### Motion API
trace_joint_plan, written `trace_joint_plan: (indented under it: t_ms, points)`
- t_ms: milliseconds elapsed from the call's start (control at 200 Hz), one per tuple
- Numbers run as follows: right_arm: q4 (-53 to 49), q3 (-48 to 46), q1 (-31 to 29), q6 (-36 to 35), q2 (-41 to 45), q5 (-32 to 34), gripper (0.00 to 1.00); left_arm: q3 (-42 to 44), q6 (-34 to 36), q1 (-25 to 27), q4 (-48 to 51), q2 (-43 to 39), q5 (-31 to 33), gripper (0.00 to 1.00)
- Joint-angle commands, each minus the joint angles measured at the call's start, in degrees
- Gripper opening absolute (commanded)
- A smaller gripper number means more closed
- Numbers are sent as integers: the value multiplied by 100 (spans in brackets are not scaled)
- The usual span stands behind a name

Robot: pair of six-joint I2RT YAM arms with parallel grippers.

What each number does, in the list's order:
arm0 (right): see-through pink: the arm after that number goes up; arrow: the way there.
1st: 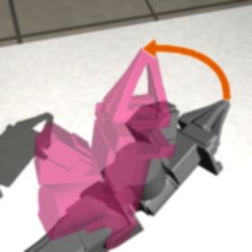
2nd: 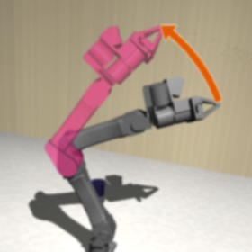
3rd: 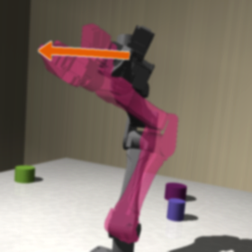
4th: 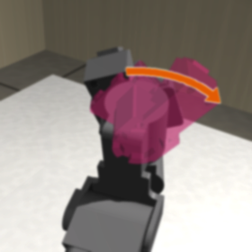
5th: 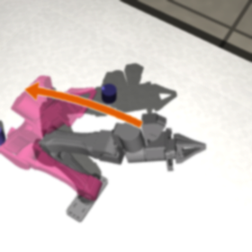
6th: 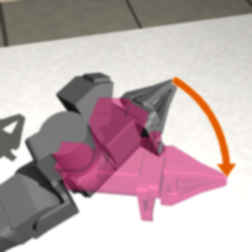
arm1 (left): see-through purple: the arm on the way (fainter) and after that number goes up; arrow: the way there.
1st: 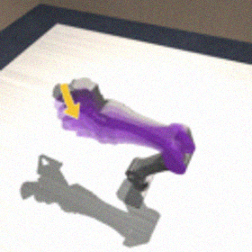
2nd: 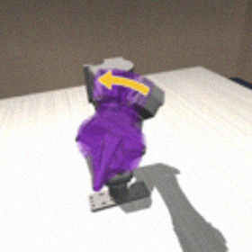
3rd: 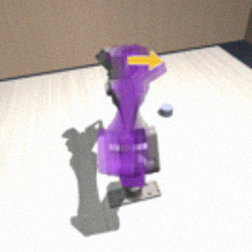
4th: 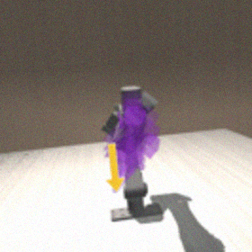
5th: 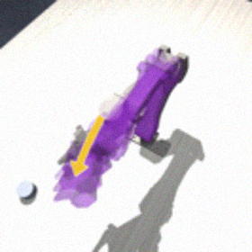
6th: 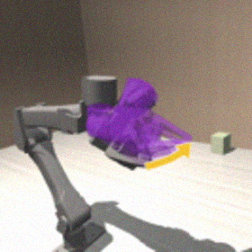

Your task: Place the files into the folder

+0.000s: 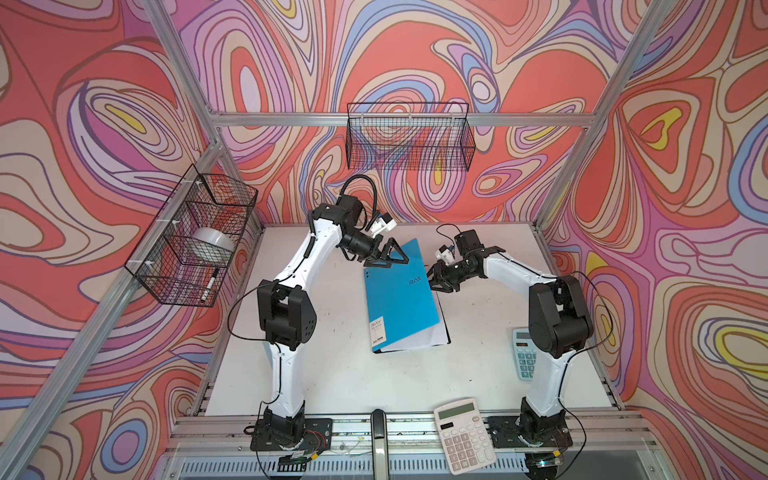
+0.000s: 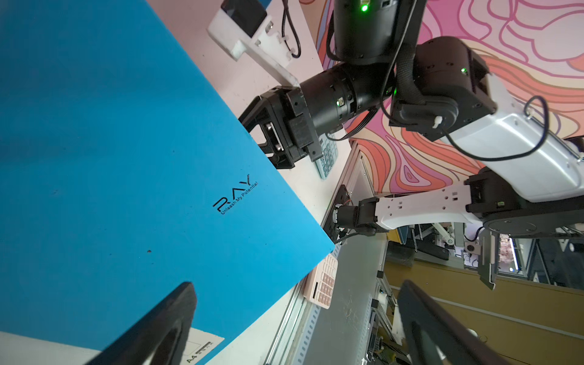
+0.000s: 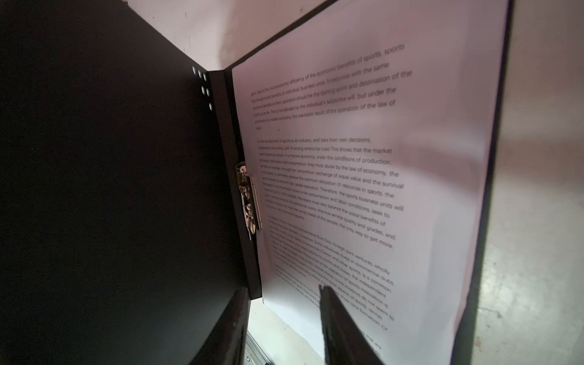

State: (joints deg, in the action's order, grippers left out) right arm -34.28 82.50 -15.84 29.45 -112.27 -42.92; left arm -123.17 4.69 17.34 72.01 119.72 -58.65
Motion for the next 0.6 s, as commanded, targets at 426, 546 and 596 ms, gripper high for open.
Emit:
trace_joint_plan:
  t_ms: [426,546,596]
  points:
    - [-1752,291,-7,-721,458,2373,40,1205,159,-688,46,-1369,1093,100]
    - [-2153,394,-7,-783,594,2967,40,1910,200,-688,-301,-1795,1332,100]
    - [-2273,419,-7,-772,651,3167,40,2197,195,-688,-458,-1949,1401,100]
